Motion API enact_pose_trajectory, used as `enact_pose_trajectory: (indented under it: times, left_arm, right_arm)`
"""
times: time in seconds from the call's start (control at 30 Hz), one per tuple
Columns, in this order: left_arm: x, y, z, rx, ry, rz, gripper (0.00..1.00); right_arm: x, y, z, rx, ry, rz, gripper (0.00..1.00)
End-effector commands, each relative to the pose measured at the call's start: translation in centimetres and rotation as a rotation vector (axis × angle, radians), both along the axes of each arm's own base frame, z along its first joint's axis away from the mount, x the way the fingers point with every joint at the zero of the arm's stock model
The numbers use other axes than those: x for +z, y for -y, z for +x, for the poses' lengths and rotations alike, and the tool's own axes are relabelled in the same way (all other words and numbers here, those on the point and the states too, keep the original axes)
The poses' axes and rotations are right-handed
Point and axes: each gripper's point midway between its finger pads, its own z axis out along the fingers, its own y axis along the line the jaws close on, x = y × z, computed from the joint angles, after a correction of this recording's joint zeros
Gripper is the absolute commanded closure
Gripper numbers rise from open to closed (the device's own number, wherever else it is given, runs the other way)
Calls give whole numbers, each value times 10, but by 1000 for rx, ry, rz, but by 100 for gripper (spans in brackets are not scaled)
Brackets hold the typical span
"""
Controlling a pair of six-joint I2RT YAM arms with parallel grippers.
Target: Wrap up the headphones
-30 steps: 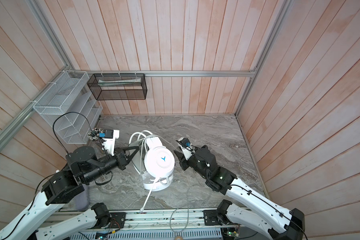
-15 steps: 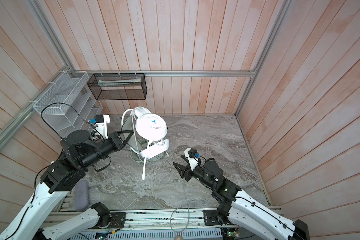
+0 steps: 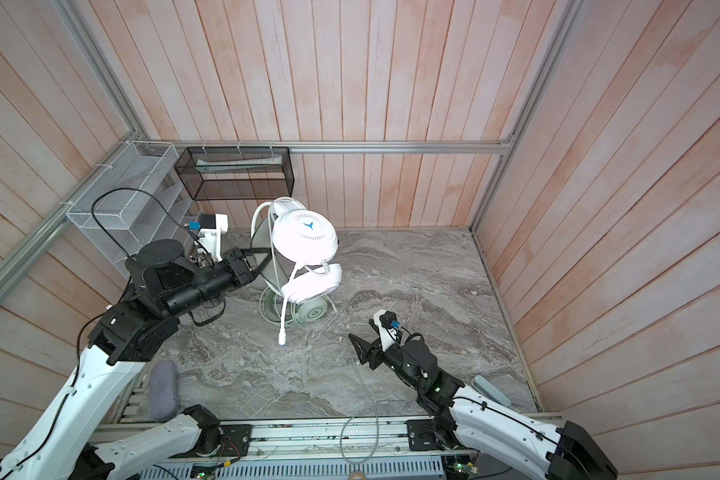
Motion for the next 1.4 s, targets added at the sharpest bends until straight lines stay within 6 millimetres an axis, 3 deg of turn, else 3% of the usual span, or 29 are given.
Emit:
enact_pose_trajectory:
  times: [0.0,0.33,0.43,0.5,0.63,0.73,0.8,0.87,0.97,1.1,1.37]
  left_arm:
    - [36,-2,-7,-13,69,-74,100]
    - [51,3,-10,-47,76,-108,100]
    - [52,4,-11,-56,74,-113,100]
    - [51,5,-11,-61,69,-116,100]
    - [52,3,-12,-56,73,-115,100]
    - [51,3,-11,-50,73,-109,100]
    - [48,4,-8,-45,69,-104,100]
    - [43,3,-3,-26,57,-96,100]
    - [33,-3,12,32,23,-84,100]
    - [20,-13,38,88,-31,-88,100]
    - [-22,-45,101,229,-141,-92,100]
  right_arm:
    - [15,-14,11,13,43,32,26]
    - [-20,-14,44,-57,-52,45,33]
    - [-39,-35,43,56,-117,33,44]
    - [-45,-48,37,124,-152,57,45]
    - [-48,-49,40,106,-160,92,46]
    - [-52,-50,42,93,-167,71,61]
    - [-57,-52,39,81,-179,42,79]
    - [-61,-58,29,85,-176,16,91]
    - [-73,-70,8,92,-173,-46,100]
    - [-83,-88,-24,143,-169,-103,100]
    - [-77,-123,-97,301,-117,-213,100]
